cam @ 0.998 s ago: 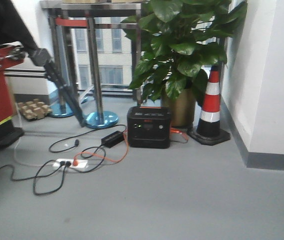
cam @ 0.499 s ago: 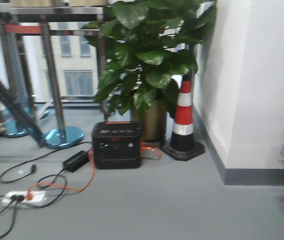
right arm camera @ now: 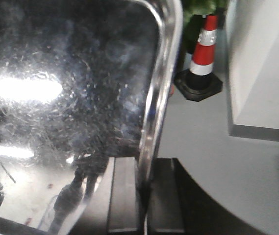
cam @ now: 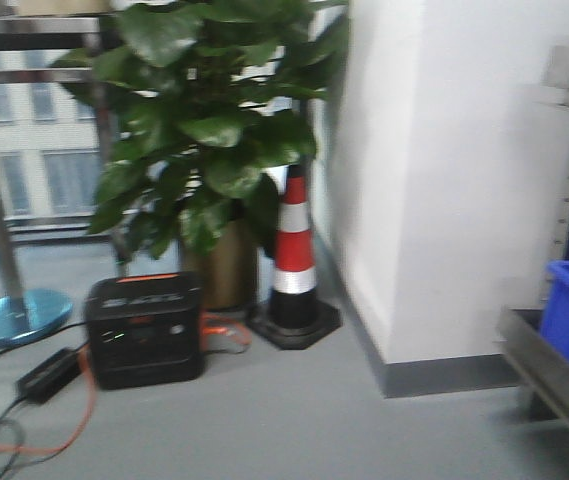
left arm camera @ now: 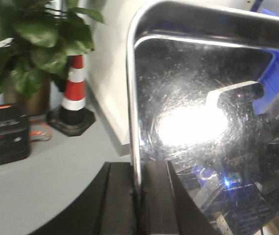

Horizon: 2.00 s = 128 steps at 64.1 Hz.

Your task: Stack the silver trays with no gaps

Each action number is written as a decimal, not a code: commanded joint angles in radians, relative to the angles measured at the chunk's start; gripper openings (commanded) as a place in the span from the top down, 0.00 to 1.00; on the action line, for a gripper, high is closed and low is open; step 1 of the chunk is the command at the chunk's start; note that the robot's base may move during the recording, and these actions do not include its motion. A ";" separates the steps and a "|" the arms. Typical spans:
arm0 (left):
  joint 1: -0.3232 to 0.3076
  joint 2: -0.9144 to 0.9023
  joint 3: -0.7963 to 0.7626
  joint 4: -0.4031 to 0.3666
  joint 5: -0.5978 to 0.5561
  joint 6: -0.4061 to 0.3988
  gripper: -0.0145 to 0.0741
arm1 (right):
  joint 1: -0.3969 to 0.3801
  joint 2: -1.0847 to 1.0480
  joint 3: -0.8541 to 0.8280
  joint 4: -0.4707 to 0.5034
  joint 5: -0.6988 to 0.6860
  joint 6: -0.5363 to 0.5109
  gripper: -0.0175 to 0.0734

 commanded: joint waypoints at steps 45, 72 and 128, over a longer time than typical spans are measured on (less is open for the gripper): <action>-0.014 -0.007 -0.011 -0.058 -0.046 0.002 0.85 | 0.007 -0.001 -0.002 -0.013 -0.069 -0.021 0.87; -0.014 -0.007 -0.011 -0.058 -0.046 0.002 0.85 | 0.007 -0.001 -0.002 -0.013 -0.069 -0.021 0.87; -0.014 -0.007 -0.011 -0.058 -0.046 0.002 0.85 | 0.007 -0.001 -0.002 -0.013 -0.069 -0.021 0.87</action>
